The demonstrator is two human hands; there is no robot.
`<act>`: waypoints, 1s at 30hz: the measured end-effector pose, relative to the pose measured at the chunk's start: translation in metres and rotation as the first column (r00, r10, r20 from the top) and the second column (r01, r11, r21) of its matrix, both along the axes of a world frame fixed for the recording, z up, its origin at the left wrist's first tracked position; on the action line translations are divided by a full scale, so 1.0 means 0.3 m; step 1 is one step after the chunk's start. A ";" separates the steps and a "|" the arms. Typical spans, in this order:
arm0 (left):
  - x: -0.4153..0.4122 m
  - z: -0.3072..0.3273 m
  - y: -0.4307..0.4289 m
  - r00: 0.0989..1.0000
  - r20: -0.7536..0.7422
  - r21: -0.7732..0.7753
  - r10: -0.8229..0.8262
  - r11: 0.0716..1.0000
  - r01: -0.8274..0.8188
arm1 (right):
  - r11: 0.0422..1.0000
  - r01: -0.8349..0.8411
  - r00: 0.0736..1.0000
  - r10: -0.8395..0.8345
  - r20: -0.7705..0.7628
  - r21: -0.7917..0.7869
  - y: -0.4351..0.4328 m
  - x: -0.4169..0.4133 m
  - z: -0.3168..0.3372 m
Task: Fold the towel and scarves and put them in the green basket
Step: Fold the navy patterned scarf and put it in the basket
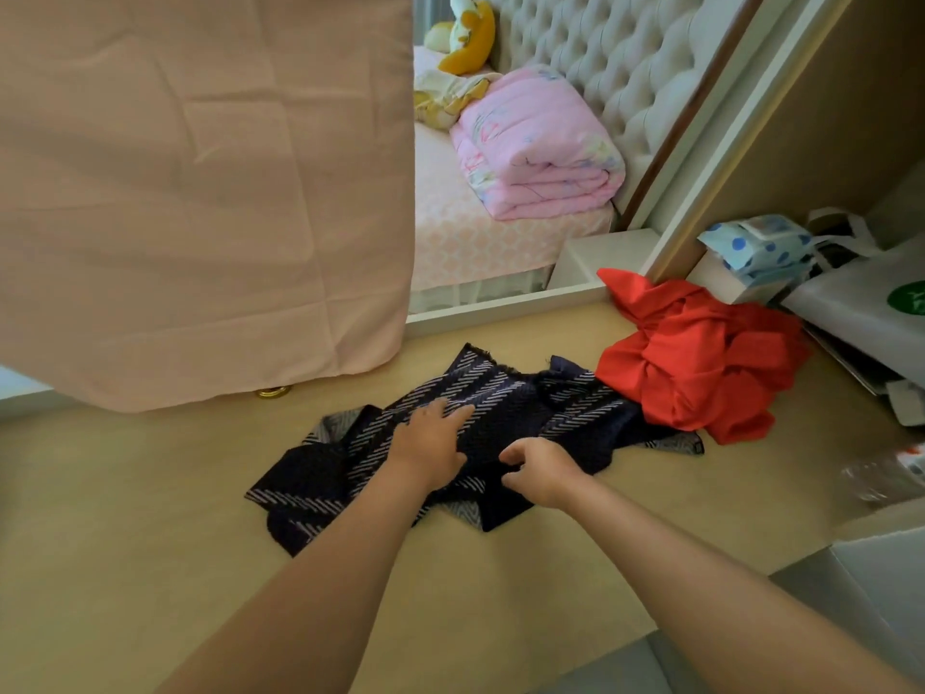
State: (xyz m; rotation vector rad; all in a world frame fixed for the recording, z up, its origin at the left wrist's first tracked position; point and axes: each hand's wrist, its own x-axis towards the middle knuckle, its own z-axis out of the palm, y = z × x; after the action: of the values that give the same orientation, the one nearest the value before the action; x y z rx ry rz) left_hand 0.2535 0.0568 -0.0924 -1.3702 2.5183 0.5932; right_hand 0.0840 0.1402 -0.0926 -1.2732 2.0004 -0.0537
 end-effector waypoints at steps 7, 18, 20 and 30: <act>0.000 -0.152 0.007 1.000 -0.021 -0.071 0.007 0.997 -0.009 | 0.991 -0.067 0.985 0.084 -0.153 0.115 -0.006 0.052 -0.135; 0.221 0.043 -0.034 0.650 -0.638 -0.281 0.413 0.661 -0.696 | 0.990 -0.128 0.983 0.117 -0.141 -0.067 -0.064 0.103 -0.125; 0.257 0.058 -0.035 0.659 -0.603 -0.322 0.450 0.619 -0.717 | 0.998 -0.057 0.996 0.055 -0.067 -0.025 -0.065 0.126 -0.130; 0.402 -0.056 0.054 0.886 0.215 -0.244 0.410 0.901 -0.358 | 0.969 -0.199 0.924 0.134 -0.358 -0.150 0.015 0.217 -0.197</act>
State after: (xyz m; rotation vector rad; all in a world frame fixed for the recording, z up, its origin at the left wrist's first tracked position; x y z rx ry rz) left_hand 0.3741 0.0729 -0.1091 -1.9082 2.1497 0.2029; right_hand 0.1489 0.1447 -0.1517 -1.6643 2.2110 0.0760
